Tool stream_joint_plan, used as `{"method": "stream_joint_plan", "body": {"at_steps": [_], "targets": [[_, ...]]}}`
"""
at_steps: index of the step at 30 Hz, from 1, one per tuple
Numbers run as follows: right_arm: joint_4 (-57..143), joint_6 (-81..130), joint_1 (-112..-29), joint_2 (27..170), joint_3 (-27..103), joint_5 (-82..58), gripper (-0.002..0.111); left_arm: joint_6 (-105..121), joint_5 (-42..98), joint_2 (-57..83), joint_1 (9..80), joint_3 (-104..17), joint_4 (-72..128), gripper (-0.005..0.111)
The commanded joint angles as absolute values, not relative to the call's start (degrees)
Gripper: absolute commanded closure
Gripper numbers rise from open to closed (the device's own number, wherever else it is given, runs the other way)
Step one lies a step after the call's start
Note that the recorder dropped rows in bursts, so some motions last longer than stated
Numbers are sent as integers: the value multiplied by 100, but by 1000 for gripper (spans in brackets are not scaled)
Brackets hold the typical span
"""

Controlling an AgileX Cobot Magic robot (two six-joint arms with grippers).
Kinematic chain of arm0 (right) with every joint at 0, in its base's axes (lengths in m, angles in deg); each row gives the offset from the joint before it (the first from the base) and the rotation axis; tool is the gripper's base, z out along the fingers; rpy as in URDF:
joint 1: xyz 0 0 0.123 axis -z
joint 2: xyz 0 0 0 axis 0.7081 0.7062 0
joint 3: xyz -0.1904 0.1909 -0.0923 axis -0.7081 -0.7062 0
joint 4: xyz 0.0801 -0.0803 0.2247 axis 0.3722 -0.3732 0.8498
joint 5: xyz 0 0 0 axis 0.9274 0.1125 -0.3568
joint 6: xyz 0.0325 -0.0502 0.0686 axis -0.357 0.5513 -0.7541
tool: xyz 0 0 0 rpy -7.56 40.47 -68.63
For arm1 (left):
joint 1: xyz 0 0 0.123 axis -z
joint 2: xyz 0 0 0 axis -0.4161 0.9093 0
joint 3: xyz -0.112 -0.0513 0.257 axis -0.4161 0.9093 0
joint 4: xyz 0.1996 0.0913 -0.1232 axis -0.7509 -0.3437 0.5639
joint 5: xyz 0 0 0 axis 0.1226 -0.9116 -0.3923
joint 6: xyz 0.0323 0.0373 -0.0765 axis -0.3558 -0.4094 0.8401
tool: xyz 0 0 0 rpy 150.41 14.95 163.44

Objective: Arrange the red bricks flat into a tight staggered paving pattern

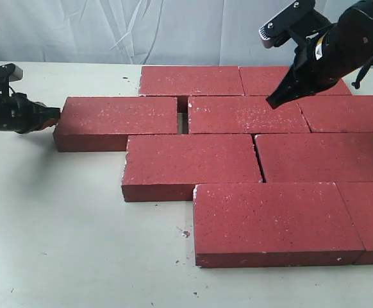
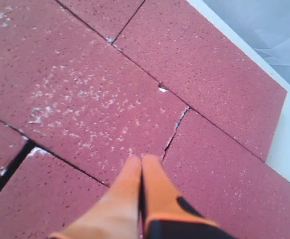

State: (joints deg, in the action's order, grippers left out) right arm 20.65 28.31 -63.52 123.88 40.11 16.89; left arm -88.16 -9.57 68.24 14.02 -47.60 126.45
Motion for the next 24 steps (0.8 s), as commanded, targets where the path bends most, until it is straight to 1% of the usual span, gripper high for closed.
{"method": "stream_joint_plan", "body": {"at_steps": [1,13,24], "targets": [[2130,2809,-6211,12333,3948,1434,109,-8842,-928,6836,1564,-4772,12750,107],[2234,2821,-6211,12333,3948,1358,109,-8876,-885,6836,1878,-4801,12822,107],[2236,2809,-6211,12333,3948,1347,109,-8876,119,6836,1878,-4801,12641,107]]}}
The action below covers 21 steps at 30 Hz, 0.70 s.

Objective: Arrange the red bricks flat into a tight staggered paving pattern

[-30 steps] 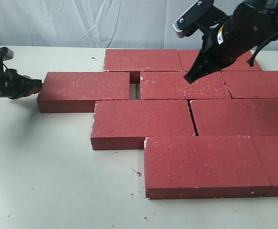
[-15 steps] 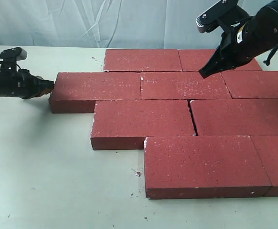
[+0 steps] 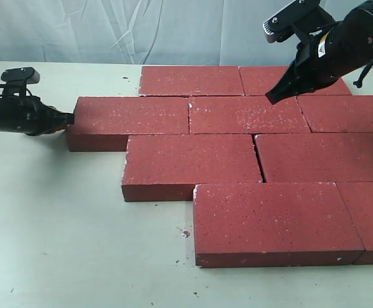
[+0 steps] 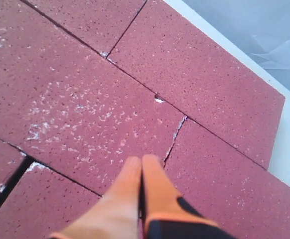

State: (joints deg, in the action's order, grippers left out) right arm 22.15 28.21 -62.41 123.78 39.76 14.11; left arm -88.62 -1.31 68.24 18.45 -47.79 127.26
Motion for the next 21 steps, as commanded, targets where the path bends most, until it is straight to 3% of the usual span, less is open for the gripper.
{"method": "stream_joint_plan", "body": {"at_steps": [1,13,21], "targets": [[2248,2809,-6211,12333,3948,1348,109,-8876,185,6836,1878,-4801,12641,107],[2399,2809,-6221,12333,3948,1297,109,-8450,1232,6122,1878,-4754,11992,107],[2680,2809,-6232,12333,3948,1200,109,-8171,652,5292,1878,-4445,11481,107]]}}
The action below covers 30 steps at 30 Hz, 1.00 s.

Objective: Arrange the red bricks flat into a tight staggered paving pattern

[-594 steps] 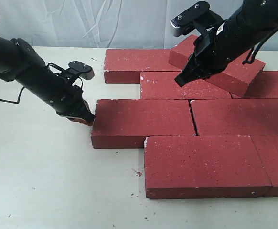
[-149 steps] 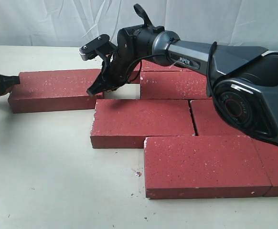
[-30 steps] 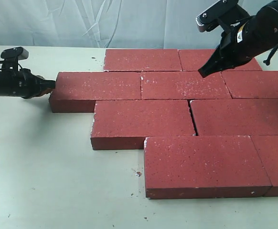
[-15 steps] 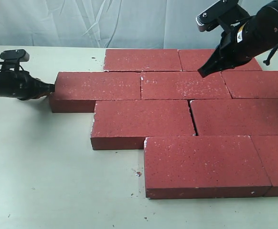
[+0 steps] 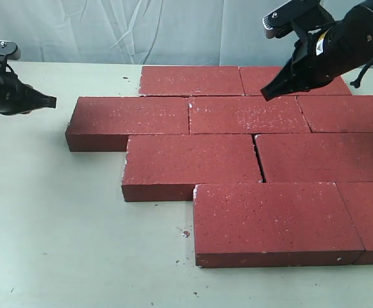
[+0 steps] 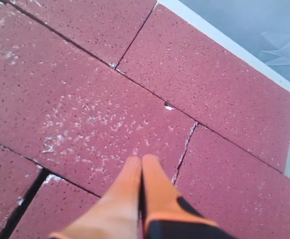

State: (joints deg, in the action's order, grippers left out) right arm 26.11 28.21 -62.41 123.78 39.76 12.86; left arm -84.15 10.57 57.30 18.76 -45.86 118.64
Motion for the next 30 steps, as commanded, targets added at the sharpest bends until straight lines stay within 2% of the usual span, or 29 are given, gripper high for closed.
{"method": "stream_joint_plan", "body": {"at_steps": [1,5,11,15,21,26,30], "targets": [[2680,2809,-6232,12333,3948,1200,109,-7991,484,5177,1878,-4441,11238,107],[2746,2809,-6233,12333,3948,1200,109,-7419,-488,4782,1891,-4441,10352,107],[3514,2922,-6255,12333,3948,1188,109,-7273,-1147,4436,1975,-4441,10212,107],[3931,3526,-6469,12333,3948,1393,109,-6720,-726,4253,2398,-4441,9548,107],[4695,5170,-6910,12333,4015,1540,109,-5476,318,3834,3493,-4484,8148,107],[5154,5652,-6973,12333,4561,2553,109,-4819,353,3699,3897,-4750,7092,107],[5115,5629,-6852,12333,5130,3641,109,-3123,-674,3699,3897,-4975,5515,107]]}}
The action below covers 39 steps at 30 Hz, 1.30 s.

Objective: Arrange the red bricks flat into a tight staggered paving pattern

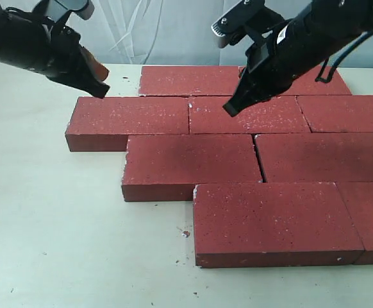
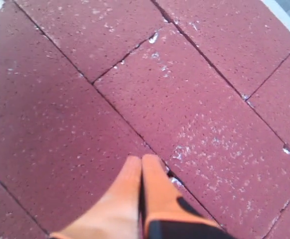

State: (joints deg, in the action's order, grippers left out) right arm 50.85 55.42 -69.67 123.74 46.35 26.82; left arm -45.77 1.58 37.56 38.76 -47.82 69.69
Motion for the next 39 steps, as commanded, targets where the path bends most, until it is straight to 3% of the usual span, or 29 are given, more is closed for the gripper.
{"method": "stream_joint_plan", "body": {"at_steps": [1,7,9,15,20,39], "targets": [[5102,5575,-6794,12333,5235,3844,109,-2778,-945,3699,3897,-5011,5061,107],[4446,4211,-5991,12318,5444,5173,109,106,-2620,3537,3725,-5126,1858,107],[4423,3854,-5526,12173,5296,4871,109,298,-2723,3328,3471,-5099,1832,107],[4029,3535,-4737,10921,4221,3104,109,301,-533,2408,3218,-4335,2196,107],[3410,2981,-4573,9675,3034,1482,109,267,506,1651,3218,-3852,2123,107],[4083,2812,-4573,6739,811,-227,109,267,1354,311,3218,-3272,2632,107]]}}
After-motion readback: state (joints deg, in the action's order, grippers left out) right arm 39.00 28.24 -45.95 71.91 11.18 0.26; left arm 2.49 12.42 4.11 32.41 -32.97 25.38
